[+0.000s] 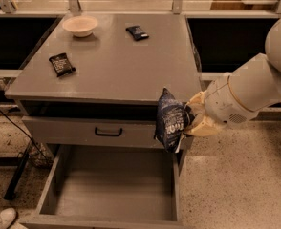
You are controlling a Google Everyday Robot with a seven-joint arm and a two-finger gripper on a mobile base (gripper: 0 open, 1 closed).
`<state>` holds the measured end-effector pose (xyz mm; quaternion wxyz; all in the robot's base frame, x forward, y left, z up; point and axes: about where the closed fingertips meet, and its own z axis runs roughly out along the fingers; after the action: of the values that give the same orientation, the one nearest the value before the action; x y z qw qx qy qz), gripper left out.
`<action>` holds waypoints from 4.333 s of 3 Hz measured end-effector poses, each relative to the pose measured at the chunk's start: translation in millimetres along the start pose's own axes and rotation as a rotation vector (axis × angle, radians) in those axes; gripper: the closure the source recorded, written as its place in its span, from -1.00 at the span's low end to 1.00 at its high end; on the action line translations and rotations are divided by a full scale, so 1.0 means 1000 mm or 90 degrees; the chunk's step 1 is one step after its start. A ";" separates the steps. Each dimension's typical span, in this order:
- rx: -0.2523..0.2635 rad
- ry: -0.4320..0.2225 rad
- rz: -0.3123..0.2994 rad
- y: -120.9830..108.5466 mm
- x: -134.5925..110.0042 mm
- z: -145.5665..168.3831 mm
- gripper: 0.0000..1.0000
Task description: Place blue chip bag into middle drawer
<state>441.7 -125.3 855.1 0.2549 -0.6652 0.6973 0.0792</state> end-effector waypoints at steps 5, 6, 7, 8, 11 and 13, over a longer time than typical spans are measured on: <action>-0.135 -0.050 0.048 0.025 0.031 0.127 1.00; -0.158 -0.049 0.059 0.043 0.040 0.143 1.00; -0.191 -0.056 0.073 0.062 0.051 0.163 1.00; -0.191 -0.056 0.073 0.062 0.051 0.163 1.00; -0.195 0.046 0.087 0.052 0.075 0.223 1.00; -0.216 0.028 0.110 0.061 0.090 0.247 1.00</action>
Offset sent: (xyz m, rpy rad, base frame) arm -0.0051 0.0111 -0.0444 0.0367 0.0658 0.0379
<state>445.7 -87.6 587.9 0.1159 -0.6376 0.7341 0.2027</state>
